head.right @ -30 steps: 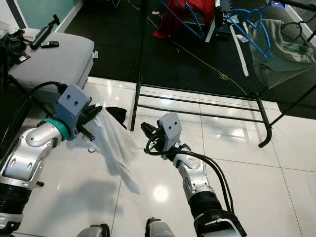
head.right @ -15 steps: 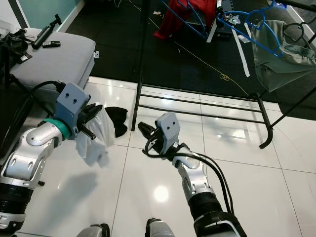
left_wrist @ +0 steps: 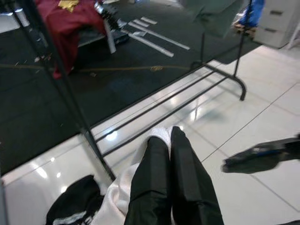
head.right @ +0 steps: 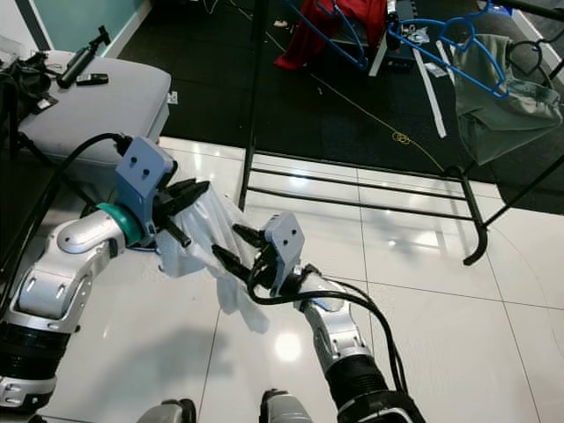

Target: Hang hanger

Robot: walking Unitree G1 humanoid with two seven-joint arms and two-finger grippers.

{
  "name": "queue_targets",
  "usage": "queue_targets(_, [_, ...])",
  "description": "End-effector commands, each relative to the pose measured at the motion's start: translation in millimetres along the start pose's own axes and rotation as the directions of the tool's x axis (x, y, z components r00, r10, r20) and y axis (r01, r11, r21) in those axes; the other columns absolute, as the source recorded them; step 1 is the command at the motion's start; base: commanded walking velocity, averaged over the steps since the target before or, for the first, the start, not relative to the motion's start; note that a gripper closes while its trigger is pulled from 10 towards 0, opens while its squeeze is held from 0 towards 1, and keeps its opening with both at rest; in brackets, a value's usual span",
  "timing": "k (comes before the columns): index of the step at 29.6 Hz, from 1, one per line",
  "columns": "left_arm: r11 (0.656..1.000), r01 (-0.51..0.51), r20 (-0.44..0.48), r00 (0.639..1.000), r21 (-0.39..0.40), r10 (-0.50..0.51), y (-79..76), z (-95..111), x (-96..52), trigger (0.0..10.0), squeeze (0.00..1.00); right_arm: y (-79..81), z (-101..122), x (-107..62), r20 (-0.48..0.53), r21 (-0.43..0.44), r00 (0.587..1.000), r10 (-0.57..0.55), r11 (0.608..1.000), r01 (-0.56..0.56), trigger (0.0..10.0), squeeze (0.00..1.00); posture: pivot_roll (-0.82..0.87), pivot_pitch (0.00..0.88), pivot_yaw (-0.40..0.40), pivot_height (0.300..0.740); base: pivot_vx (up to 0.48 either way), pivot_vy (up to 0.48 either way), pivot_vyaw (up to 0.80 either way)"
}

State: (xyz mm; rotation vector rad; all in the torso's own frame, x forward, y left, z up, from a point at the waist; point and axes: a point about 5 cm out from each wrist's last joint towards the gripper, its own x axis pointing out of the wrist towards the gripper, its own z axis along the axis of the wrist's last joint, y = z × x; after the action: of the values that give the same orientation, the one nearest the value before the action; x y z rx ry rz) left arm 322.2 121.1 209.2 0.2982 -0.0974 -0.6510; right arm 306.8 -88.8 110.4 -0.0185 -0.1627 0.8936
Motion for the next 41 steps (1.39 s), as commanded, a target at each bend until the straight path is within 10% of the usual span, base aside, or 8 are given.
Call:
queue_targets(1, [0.999,0.035,0.039,0.999,-0.006,-0.035,-5.9,11.6,3.1,10.0,0.0,-2.0,1.9,-2.3,0.007,-0.022,1.0,-0.013,1.0,0.013,10.0,1.0,-0.01,0.116,-0.016,0.74,0.0,0.0,0.0])
queue_targets(12, [0.985,0.171,0.078,0.982,-0.005,-0.17,-27.6,29.2,5.4,10.0,0.0,-5.4,-4.0,3.3,-0.063,-0.074,0.997,-0.039,0.997,0.034,10.0,1.0,0.0,0.117,-0.015,0.74,0.0,0.0,0.0])
queue_targets(13, [0.984,0.177,0.075,0.981,-0.005,-0.176,-28.2,29.4,5.0,10.0,0.0,-5.5,-3.7,3.9,-0.063,-0.076,0.997,-0.04,0.996,0.035,10.0,0.28,0.0,0.117,-0.015,0.74,0.0,0.0,0.0])
queue_targets(14, [0.984,0.178,0.073,0.981,-0.006,-0.177,-28.4,29.3,4.9,10.0,0.0,-5.6,-3.6,4.2,-0.061,-0.076,0.997,-0.041,0.996,0.036,10.0,0.28,0.0,0.117,-0.015,0.74,0.0,0.0,0.0])
queue_targets(15, [0.984,0.179,0.072,0.981,-0.006,-0.178,-28.8,29.3,4.8,10.0,0.0,-5.8,-3.1,4.5,-0.06,-0.078,0.997,-0.043,0.996,0.038,10.0,0.0,0.0,0.117,-0.015,0.74,0.0,0.0,0.0])
queue_targets(41, [0.97,0.237,0.101,0.968,-0.045,-0.232,-39.5,49.4,4.4,10.0,0.0,-7.7,0.9,16.8,-0.037,-0.051,0.999,-0.001,0.999,-0.001,10.0,0.0,0.0,0.122,-0.016,0.74,0.0,0.0,0.0])
